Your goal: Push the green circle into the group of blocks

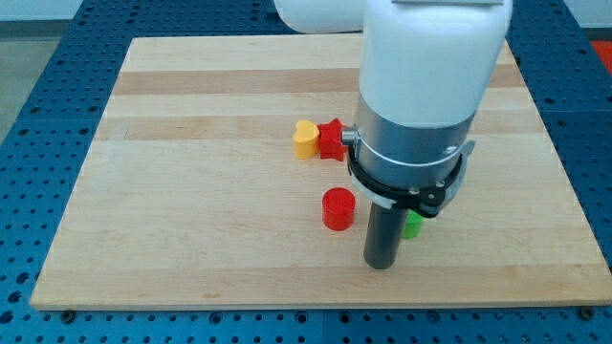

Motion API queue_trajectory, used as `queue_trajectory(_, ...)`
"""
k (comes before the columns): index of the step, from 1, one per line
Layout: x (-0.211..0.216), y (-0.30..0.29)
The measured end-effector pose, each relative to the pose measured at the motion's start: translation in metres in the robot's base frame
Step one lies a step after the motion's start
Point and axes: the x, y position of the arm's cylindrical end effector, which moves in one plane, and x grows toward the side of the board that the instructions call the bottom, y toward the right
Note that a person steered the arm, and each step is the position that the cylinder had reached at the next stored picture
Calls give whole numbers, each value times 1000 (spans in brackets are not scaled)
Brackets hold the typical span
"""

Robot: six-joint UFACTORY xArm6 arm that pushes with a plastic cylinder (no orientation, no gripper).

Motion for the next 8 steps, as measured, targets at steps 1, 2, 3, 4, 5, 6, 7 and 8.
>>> queue_trajectory(1,0,5)
queue_trajectory(2,0,15)
queue_trajectory(3,0,18)
queue_trajectory(4,0,18)
queue_trajectory(5,-7,18)
queue_trajectory(6,-25,18)
queue_trajectory(7,-41,19)
queue_trajectory(8,-44,26)
